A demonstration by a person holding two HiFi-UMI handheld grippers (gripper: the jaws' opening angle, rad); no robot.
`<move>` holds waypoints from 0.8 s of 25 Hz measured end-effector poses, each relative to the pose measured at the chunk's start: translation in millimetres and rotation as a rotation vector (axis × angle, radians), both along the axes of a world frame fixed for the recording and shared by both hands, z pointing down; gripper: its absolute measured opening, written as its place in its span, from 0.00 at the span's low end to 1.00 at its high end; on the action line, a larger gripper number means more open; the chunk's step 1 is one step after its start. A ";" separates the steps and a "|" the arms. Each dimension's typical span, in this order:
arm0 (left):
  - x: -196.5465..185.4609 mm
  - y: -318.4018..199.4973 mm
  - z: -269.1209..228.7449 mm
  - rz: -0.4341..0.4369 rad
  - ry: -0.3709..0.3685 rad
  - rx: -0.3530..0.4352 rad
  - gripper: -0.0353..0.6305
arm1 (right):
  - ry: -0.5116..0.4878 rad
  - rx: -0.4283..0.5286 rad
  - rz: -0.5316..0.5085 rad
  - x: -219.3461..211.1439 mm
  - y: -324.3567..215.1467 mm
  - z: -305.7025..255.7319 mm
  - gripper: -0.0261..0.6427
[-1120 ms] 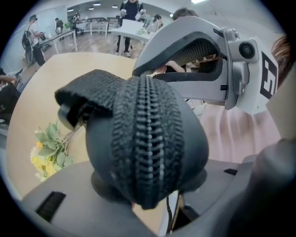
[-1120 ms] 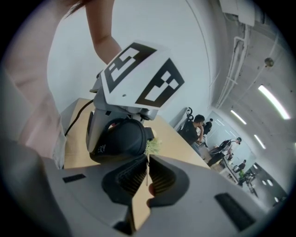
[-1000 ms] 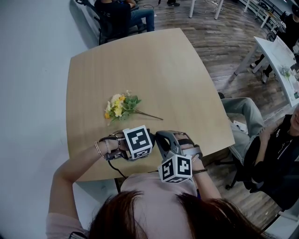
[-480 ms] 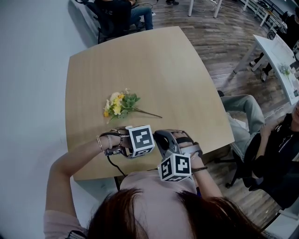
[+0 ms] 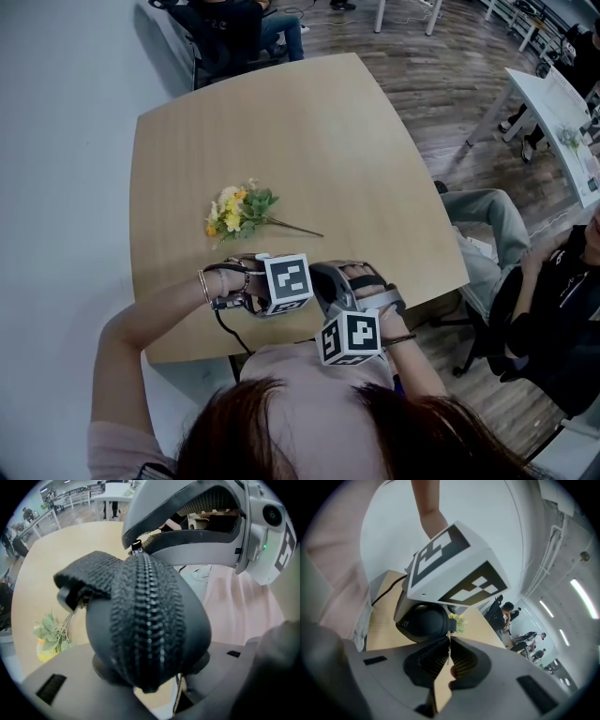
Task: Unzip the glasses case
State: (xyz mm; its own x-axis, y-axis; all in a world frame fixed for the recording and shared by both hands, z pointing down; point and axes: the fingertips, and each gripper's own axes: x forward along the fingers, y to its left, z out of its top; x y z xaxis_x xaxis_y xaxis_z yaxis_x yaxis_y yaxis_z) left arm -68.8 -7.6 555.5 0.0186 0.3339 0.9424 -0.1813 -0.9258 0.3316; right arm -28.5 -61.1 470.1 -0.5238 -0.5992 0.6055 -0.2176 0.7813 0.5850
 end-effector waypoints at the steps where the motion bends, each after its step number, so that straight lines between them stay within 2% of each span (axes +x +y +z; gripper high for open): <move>1: -0.4 0.4 0.0 0.008 -0.007 0.001 0.41 | 0.004 0.001 -0.004 0.1 0.7 -0.2 0.07; 6: -2.6 2.1 2.6 0.035 -0.031 0.002 0.41 | 0.021 0.003 -0.018 -0.4 3.3 1.4 0.07; 20: -2.8 4.6 7.7 0.045 -0.042 -0.003 0.41 | 0.036 0.003 -0.026 -2.6 5.0 3.0 0.07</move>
State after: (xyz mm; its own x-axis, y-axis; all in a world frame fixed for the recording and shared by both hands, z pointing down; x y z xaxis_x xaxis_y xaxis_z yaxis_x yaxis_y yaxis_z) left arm -71.7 -3.0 563.2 -0.0355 0.3363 0.9411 -0.1536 -0.9323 0.3273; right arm -31.1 -56.1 473.1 -0.5174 -0.5872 0.6225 -0.1757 0.7848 0.5943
